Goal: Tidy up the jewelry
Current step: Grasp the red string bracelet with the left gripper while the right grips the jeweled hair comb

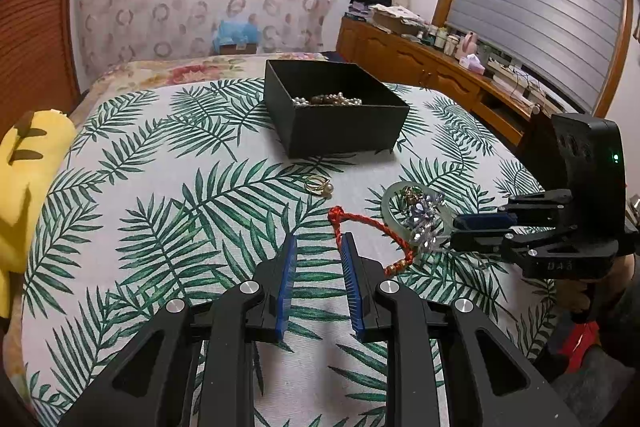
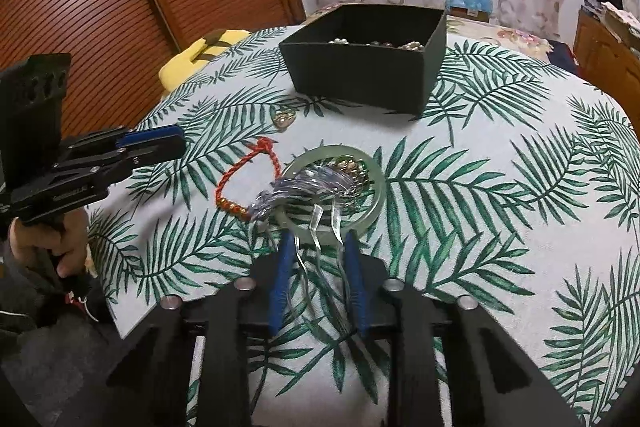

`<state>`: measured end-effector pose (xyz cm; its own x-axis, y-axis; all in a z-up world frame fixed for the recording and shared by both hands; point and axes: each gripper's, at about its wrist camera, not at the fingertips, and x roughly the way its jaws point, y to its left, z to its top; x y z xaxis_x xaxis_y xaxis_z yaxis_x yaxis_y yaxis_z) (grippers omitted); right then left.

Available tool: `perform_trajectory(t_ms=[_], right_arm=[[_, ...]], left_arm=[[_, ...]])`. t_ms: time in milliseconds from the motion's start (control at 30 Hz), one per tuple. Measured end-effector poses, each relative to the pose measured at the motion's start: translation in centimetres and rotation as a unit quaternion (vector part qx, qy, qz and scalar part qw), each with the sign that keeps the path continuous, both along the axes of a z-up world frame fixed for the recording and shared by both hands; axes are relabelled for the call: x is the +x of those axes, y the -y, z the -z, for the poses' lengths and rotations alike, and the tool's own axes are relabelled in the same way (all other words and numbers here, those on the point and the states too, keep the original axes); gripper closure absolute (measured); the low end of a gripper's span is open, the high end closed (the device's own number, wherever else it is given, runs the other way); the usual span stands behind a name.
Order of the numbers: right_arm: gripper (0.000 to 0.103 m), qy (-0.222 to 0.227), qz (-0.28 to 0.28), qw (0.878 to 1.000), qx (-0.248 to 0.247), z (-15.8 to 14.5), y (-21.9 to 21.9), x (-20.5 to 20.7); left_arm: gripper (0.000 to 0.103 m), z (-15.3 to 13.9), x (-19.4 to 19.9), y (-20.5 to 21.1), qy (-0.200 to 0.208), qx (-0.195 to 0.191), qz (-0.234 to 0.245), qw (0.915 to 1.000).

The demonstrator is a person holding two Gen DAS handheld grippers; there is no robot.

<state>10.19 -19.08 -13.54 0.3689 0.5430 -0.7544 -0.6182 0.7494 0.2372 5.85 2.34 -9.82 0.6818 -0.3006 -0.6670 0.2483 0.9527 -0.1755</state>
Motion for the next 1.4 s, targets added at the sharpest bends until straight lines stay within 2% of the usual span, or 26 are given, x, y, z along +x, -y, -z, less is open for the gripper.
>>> perform_trajectory(t_ms=[367,600,800,900,967,1000,1133,1333,1400], right_arm=[[0.078,0.037,-0.003,0.999,0.006,-1.6,0.0,-1.3],[0.078,0.053,-0.002,0.999,0.006,-2.4,0.1,-1.4],[0.078,0.050,-0.002,0.999,0.008,-2.3,0.0,-1.2],[0.078,0.048,0.000,0.999,0.012,-2.3,0.1,-1.1],[0.078,0.047,0.001,0.999,0.015,-2.3,0.0,-1.0],[0.078,0.048,0.000,0.999,0.015,-2.3,-0.1,-1.0],[0.078,0.052,-0.002,0.998,0.017,-2.4,-0.4,-1.0],[0.079,0.060,-0.005,0.998,0.016,-2.9,-0.7,-0.6],[0.091,0.064,-0.006,0.998,0.014,-3.1,-0.8,-0.5]], left_arm=[[0.082,1.1,1.6,0.9,-0.022,0.006,0.016,0.9996],[0.082,1.8,3.4,2.9,-0.041,0.032,0.043,0.9977],[0.082,1.8,5.0,4.4,-0.044,0.060,0.056,0.9956],[0.086,2.3,6.0,4.6,-0.049,0.067,0.057,0.9949],[0.096,2.4,6.2,4.5,-0.046,0.069,0.054,0.9951],[0.098,2.4,6.2,4.5,-0.044,0.070,0.052,0.9952],[0.101,2.3,6.2,4.0,-0.042,0.056,0.054,0.9961],[0.103,0.5,5.2,3.4,-0.007,0.039,0.044,0.9983],[0.103,-0.3,5.0,3.4,0.004,0.036,0.042,0.9985]])
